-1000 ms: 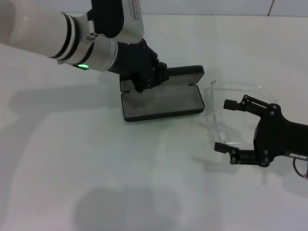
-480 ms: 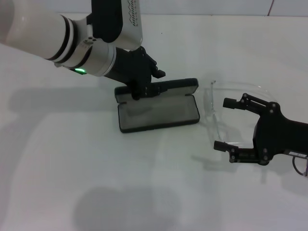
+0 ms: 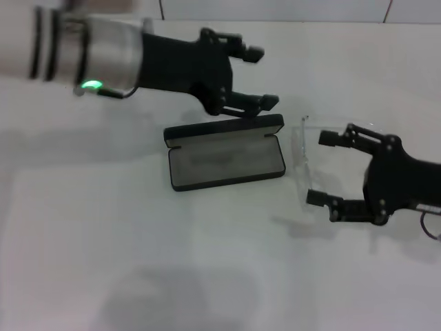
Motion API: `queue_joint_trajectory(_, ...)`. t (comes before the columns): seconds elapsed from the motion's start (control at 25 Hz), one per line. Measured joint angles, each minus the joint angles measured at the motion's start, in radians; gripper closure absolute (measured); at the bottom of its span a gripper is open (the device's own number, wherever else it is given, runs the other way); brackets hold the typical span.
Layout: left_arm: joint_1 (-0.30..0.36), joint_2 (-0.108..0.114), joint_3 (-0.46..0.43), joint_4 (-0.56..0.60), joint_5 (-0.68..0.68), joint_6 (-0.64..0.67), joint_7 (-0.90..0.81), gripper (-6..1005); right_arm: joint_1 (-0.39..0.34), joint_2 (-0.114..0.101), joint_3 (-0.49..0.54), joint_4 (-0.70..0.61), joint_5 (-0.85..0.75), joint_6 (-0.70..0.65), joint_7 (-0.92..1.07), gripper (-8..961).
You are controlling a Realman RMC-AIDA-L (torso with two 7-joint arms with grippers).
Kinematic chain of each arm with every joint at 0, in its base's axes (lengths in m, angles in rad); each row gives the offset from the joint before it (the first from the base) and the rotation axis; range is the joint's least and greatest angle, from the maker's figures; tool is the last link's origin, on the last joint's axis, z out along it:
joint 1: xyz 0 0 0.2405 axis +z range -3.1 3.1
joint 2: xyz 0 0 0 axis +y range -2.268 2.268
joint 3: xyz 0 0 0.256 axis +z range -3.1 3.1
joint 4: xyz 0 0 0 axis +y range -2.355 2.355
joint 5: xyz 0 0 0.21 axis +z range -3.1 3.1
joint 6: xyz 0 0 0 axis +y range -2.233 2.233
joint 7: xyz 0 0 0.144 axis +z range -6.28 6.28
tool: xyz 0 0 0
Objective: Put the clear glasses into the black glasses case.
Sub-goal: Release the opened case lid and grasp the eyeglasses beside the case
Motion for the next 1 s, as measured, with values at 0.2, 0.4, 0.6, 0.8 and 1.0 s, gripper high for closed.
queue_joint_trajectory(0.2,0.12,-0.004,-0.025,-0.079,-0.254,0.043,0.128,300,-0.005,-0.052,0.052,-0.231,-0.182,0.032,0.254,90)
queue_joint_trajectory(0.4,0.174,-0.006,-0.031,-0.246,-0.386,0.046,0.224,224,-0.002,-0.029,0.318,-0.55,-0.655,0.064,0.45,91)
queue_joint_trajectory(0.6,0.232,-0.005,-0.033,-0.33,-0.472,0.062,0.302,219,0.081,0.028,0.44,-0.821,-1.124,0.0,0.585,92)
queue_joint_trajectory(0.8,0.276,-0.006,-0.031,-0.352,-0.525,0.065,0.31,223,0.185,0.078,0.437,-0.958,-1.385,-0.05,0.615,93)
queue_joint_trajectory(1.0,0.271,-0.006,-0.032,-0.402,-0.57,0.066,0.313,223,0.291,0.106,0.339,-0.939,-1.555,-0.027,0.613,94)
